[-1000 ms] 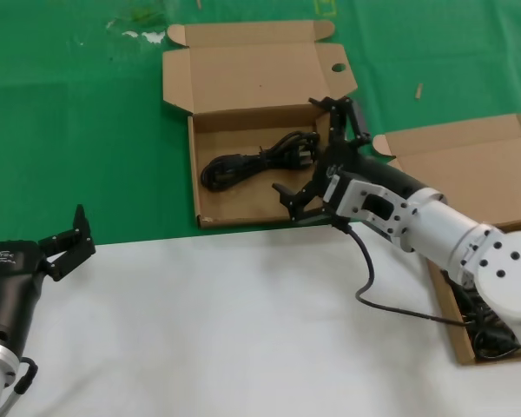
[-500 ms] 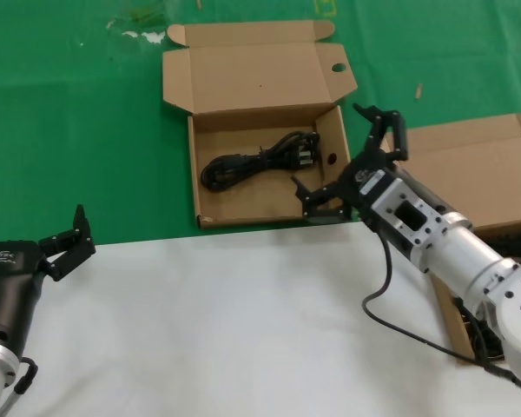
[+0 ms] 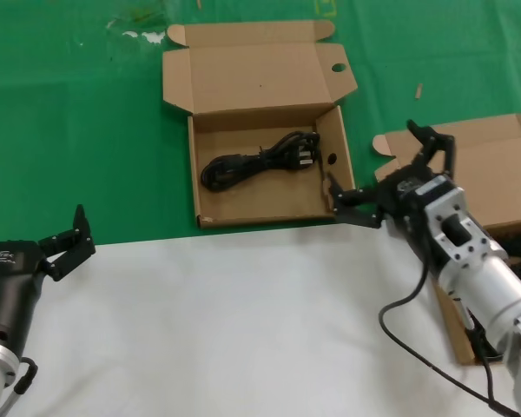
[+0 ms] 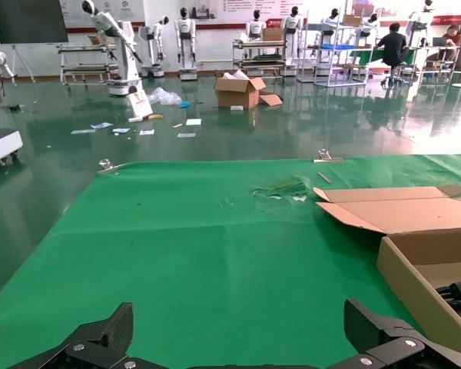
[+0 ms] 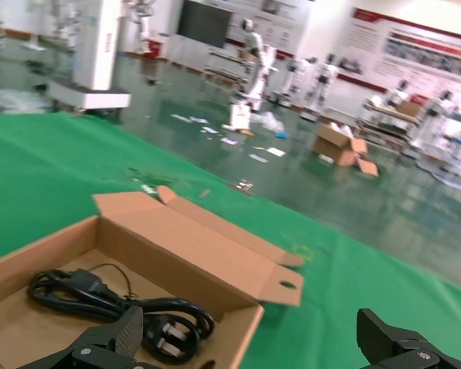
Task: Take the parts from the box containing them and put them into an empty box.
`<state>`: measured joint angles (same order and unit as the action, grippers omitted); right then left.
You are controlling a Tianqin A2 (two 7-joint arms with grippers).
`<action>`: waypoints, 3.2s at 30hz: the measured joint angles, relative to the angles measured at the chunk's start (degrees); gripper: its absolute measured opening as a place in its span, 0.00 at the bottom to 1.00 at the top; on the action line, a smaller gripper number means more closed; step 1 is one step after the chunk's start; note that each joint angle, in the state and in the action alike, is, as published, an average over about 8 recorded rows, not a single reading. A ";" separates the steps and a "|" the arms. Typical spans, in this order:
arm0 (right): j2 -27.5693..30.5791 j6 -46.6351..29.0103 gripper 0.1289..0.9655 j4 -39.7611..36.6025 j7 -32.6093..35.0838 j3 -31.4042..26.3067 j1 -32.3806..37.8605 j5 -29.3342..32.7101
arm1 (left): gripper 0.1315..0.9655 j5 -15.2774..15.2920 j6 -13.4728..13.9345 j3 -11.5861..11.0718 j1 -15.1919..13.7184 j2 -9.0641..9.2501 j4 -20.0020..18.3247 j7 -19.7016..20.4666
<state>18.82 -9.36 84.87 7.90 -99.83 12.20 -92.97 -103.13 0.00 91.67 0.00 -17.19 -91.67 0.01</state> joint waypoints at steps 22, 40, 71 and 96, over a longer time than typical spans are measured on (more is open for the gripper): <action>-1.42 8.18 1.00 5.95 -6.91 7.12 -10.65 -8.87 | 1.00 0.00 0.00 0.00 0.00 0.00 0.00 0.00; -1.44 8.29 1.00 6.03 -7.00 7.22 -10.80 -9.00 | 1.00 0.00 0.00 0.00 0.00 0.00 0.00 0.00; -1.44 8.29 1.00 6.03 -7.00 7.22 -10.80 -9.00 | 1.00 0.00 0.00 0.00 0.00 0.00 0.00 -0.01; -1.44 8.29 1.00 6.03 -7.00 7.22 -10.80 -9.00 | 1.00 0.00 0.00 0.00 0.00 0.00 0.00 -0.01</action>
<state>17.38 -1.07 90.89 0.90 -92.61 1.40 -101.97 -103.13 0.00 91.67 0.00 -17.19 -91.67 0.00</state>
